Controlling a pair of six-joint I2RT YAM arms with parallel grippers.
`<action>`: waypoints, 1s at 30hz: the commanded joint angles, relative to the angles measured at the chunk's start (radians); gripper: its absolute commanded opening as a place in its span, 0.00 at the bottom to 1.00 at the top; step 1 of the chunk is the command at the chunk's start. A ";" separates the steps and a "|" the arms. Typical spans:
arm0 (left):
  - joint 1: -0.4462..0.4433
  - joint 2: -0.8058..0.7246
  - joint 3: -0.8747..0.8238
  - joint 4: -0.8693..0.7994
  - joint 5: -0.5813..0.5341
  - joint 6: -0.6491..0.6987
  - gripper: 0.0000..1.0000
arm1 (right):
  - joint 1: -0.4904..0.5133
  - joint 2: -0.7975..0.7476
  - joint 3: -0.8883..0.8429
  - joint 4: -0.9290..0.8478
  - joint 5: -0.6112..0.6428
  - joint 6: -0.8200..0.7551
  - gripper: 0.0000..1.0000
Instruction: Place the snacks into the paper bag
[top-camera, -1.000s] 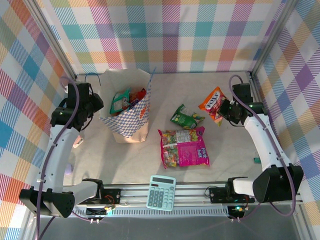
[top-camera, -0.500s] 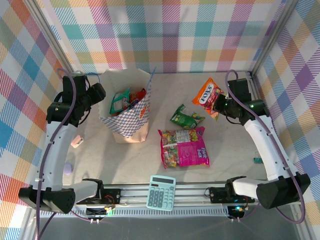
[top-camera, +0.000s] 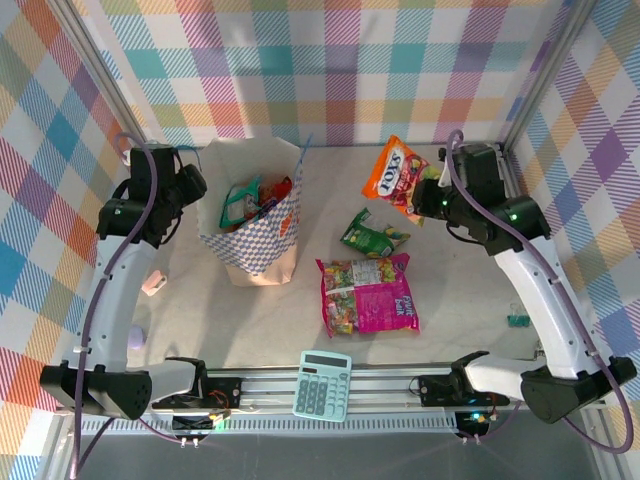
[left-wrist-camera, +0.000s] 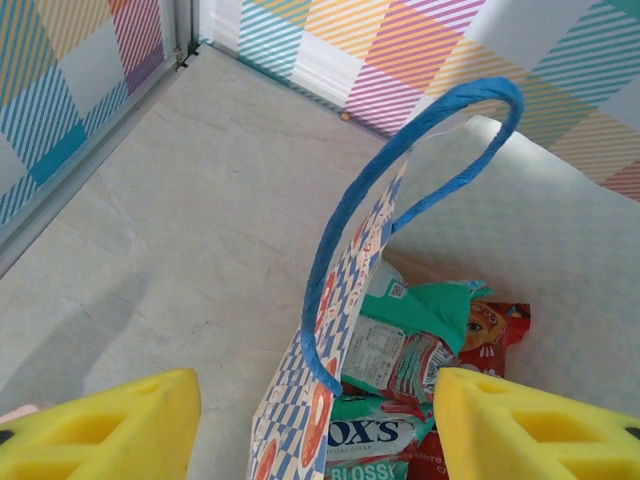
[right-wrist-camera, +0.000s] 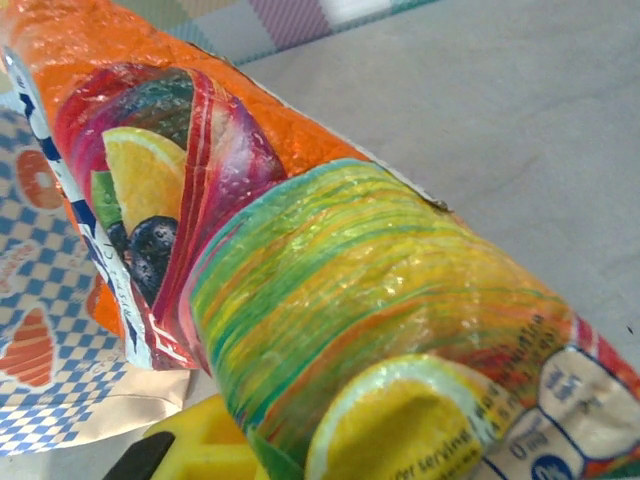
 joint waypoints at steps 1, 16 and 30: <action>0.011 0.012 0.003 0.048 -0.027 -0.027 0.62 | 0.042 -0.037 0.072 0.027 0.015 -0.038 0.00; 0.046 0.021 -0.048 0.108 -0.015 -0.118 0.42 | 0.246 0.068 0.257 0.069 0.038 -0.123 0.00; 0.105 0.003 -0.100 0.116 0.033 -0.122 0.38 | 0.341 0.249 0.439 0.111 0.022 -0.175 0.00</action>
